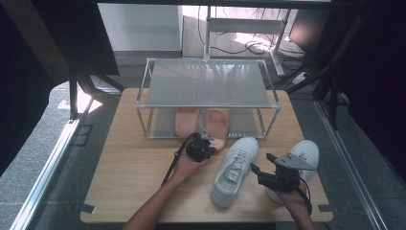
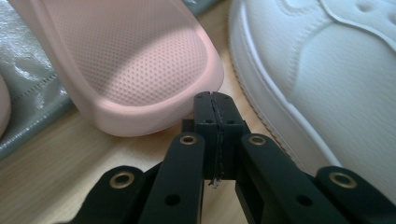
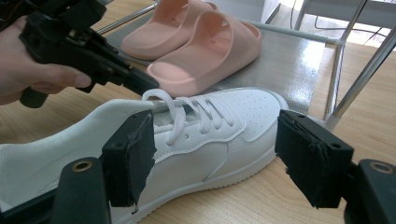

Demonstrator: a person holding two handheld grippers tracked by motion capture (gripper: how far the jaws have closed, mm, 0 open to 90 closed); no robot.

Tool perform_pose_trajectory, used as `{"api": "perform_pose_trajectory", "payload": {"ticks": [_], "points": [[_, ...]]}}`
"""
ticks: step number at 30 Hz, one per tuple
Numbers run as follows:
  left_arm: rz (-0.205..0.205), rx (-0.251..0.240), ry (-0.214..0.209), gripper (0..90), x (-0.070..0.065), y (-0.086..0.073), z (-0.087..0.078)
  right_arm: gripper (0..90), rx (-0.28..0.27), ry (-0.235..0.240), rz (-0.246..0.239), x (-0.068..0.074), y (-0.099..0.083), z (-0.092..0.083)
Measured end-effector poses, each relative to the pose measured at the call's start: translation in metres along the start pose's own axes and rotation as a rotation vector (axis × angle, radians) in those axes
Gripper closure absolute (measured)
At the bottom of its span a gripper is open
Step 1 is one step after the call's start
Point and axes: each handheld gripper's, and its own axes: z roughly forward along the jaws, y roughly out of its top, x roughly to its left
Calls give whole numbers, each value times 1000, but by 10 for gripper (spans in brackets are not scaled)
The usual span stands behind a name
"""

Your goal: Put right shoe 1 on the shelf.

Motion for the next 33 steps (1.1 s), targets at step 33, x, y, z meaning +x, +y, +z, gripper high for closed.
{"api": "perform_pose_trajectory", "payload": {"ticks": [33], "points": [[5, 3, 81, 900, 20, 22, 12, 291, 4, -2, 2, -1, -2, 1]]}}
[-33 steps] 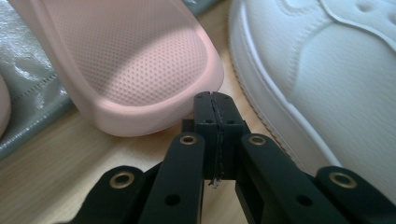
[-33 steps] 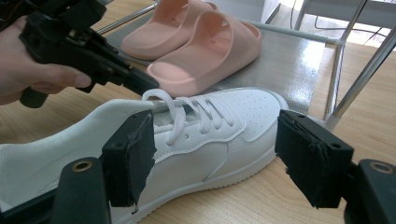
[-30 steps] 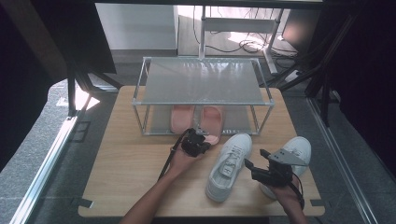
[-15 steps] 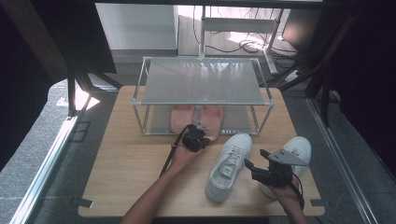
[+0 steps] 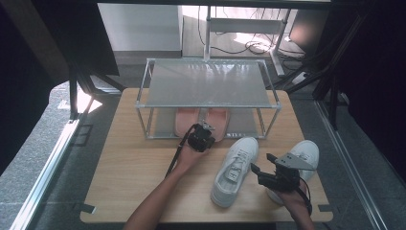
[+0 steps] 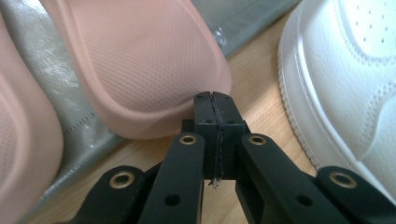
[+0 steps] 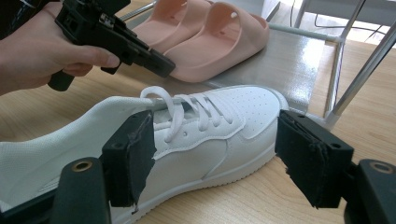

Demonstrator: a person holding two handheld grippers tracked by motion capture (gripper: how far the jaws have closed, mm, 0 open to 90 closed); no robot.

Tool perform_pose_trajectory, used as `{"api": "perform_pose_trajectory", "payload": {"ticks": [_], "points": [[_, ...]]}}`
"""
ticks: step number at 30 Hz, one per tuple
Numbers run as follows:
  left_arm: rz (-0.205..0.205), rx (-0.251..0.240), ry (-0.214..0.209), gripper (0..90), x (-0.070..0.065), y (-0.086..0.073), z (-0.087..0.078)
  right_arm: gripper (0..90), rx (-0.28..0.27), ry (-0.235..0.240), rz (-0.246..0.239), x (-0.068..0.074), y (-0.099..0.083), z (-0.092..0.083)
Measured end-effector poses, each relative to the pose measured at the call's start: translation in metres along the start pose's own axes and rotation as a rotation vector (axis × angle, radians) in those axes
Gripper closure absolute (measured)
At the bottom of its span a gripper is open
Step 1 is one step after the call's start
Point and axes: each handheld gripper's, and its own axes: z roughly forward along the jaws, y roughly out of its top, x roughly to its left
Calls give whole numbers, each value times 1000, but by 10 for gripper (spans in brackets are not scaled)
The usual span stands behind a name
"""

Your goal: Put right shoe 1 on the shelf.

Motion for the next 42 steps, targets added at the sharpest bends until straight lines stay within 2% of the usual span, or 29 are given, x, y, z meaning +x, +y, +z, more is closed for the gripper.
{"api": "perform_pose_trajectory", "payload": {"ticks": [9, 33, 36, 40, 42], "points": [[-20, -12, 3, 900, 3, 1, 4, 291, 1, 0, 1, 0, 0, 0], [-27, -11, 10, 895, 6, 9, 14, 291, -2, -4, 5, -1, -1, -1], [-21, -12, 14, 886, 5, 9, 12, 291, -3, -4, 6, -1, -1, -1], [-12, -24, 18, 889, 6, 5, 2, 291, -3, -3, 8, -2, -1, -1], [-25, -37, 29, 891, 9, 1, -5, 291, -2, -3, 9, -2, -1, -1]]}}
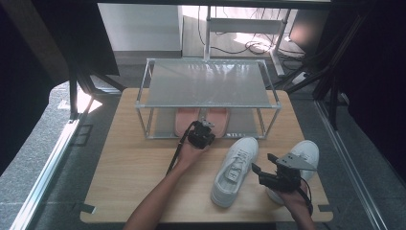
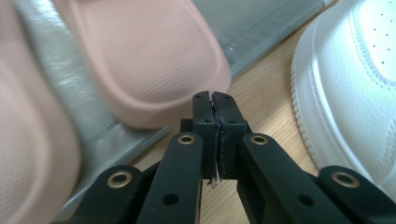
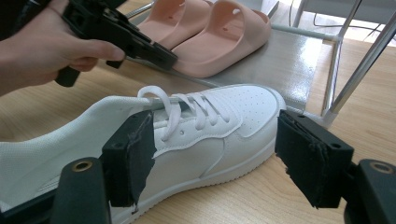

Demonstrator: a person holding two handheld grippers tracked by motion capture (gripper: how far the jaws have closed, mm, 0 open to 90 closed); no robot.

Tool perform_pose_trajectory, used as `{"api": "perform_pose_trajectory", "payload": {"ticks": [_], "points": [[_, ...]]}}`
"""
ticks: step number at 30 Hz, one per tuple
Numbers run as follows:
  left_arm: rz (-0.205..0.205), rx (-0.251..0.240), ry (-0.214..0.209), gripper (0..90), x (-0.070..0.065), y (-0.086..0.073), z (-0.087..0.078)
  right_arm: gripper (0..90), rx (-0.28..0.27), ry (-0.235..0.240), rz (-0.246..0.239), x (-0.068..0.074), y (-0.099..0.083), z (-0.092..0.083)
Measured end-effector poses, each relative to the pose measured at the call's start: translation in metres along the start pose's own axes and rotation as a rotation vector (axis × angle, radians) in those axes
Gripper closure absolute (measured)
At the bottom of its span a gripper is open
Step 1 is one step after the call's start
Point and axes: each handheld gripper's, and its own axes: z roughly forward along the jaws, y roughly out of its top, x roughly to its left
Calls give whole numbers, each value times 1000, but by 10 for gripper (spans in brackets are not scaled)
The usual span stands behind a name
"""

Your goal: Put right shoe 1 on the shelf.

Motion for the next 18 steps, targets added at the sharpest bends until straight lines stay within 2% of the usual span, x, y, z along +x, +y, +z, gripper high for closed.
{"api": "perform_pose_trajectory", "payload": {"ticks": [3, 5, 8, 18], "points": [[-33, -22, 15, 893, 6, -7, -9, 291, 3, 1, -5, 2, 0, 1], [-30, -19, 23, 893, 11, -12, -15, 291, 6, 2, -7, 2, 0, 1], [-46, -33, 29, 893, 16, -20, -24, 291, 4, 3, -8, 3, 0, 1], [-75, -61, 48, 883, 27, -47, -48, 291, 8, 6, -13, 5, 0, 2]]}}
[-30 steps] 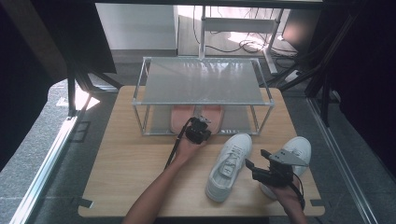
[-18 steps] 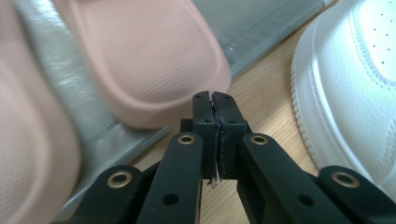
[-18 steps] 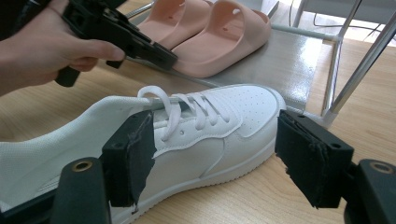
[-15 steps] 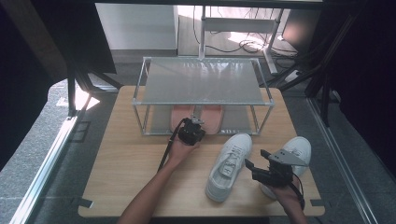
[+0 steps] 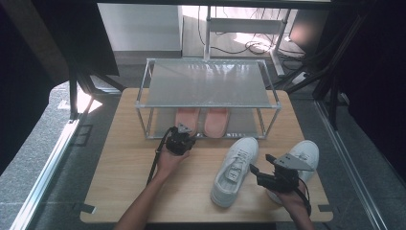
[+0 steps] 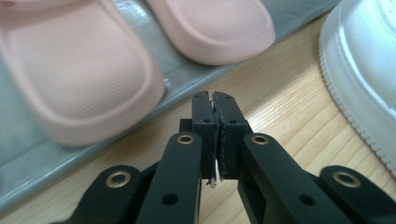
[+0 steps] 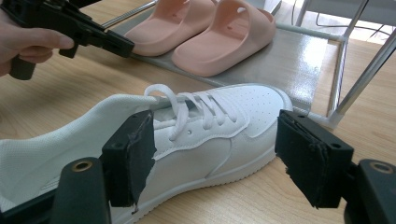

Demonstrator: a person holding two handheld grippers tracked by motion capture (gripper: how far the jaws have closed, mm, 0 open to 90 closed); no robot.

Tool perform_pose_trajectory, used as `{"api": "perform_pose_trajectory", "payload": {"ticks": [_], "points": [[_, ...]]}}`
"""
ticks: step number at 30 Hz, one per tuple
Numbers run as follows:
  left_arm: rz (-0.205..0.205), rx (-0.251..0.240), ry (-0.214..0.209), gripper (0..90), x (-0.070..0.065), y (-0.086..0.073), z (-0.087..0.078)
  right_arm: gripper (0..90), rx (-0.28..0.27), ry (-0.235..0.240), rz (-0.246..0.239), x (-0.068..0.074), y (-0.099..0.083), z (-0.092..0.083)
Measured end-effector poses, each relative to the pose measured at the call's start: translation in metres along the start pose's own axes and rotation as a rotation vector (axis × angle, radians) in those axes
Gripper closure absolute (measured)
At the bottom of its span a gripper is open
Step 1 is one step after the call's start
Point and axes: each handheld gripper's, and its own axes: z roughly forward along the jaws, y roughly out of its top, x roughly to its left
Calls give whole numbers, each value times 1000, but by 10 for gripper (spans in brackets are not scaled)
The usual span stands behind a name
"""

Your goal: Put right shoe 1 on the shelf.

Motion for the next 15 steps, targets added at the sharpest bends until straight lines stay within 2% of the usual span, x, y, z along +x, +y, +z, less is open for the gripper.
{"api": "perform_pose_trajectory", "payload": {"ticks": [5, 11, 15], "points": [[-32, -17, 19, 884, 11, -8, -9, 291, 0, -1, 2, 0, 0, 0], [-31, -9, 18, 884, 13, -11, -6, 291, 3, 2, -3, 1, 0, 1], [-26, -5, 18, 879, 13, -14, -10, 291, 1, -1, 2, 0, 0, 0]]}}
